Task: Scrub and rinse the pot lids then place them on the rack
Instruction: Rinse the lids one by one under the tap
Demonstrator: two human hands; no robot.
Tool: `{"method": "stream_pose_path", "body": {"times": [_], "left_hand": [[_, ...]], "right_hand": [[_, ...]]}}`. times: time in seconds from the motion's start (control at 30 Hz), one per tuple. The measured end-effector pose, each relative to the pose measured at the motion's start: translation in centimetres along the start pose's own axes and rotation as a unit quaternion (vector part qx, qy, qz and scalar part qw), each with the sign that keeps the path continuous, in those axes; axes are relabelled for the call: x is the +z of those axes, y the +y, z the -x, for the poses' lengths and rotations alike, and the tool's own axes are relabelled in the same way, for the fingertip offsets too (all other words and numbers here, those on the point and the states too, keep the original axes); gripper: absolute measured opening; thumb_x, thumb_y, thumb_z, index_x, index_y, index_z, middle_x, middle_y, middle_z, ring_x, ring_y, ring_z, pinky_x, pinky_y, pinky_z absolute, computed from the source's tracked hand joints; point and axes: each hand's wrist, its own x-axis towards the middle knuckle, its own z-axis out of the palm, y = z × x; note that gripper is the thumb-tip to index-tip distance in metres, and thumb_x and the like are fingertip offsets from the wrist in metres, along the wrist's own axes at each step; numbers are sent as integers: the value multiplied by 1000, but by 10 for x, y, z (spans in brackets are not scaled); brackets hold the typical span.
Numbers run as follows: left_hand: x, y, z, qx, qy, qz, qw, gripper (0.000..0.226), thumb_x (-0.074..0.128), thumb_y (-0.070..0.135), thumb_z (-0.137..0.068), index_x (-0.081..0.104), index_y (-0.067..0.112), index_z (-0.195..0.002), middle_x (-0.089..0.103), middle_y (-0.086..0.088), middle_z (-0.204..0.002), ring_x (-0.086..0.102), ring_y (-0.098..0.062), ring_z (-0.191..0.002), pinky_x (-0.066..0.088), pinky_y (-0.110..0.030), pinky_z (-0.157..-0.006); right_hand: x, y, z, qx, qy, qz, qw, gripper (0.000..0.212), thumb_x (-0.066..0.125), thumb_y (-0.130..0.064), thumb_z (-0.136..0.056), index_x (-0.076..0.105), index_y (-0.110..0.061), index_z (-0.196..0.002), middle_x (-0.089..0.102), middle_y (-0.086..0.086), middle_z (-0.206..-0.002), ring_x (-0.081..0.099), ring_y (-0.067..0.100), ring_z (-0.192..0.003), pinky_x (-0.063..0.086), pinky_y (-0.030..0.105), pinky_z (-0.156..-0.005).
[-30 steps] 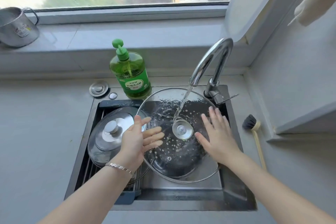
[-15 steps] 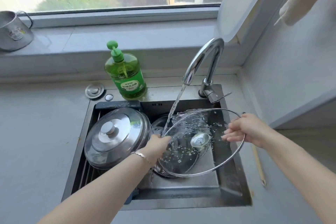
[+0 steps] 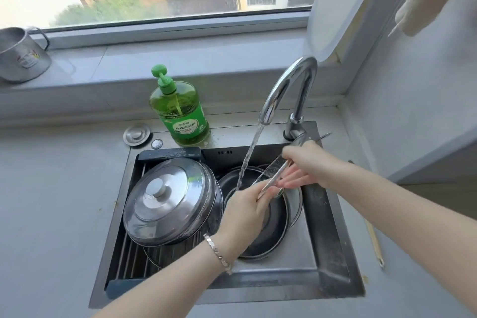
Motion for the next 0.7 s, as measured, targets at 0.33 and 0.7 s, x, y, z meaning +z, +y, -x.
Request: {"method": "stream_pose_path", "body": {"times": [0.33,0.7], "left_hand": [[-51,-8,-21,-230,134,400,877,36,35,41,-98,60,16,-101,71,-18,-98,71,-28,-84,60,-38,-69],[-61,1,-24,-245,191,491,814,42,34,43,-98,62,12,-105,71,-17,-100,70,-27,-89,55,-39,-83]], "right_hand": [[39,47,-37,-151,109,84,979,45,26,-27,-101,45,-4,-135,45,10,-141,39,23,-132,27,35,-110],[119,68,-14,-543,96,346,759,60,12,-45,-100,24,-7,-144,22,8,-151,14,19,-143,7,36,-116]]}}
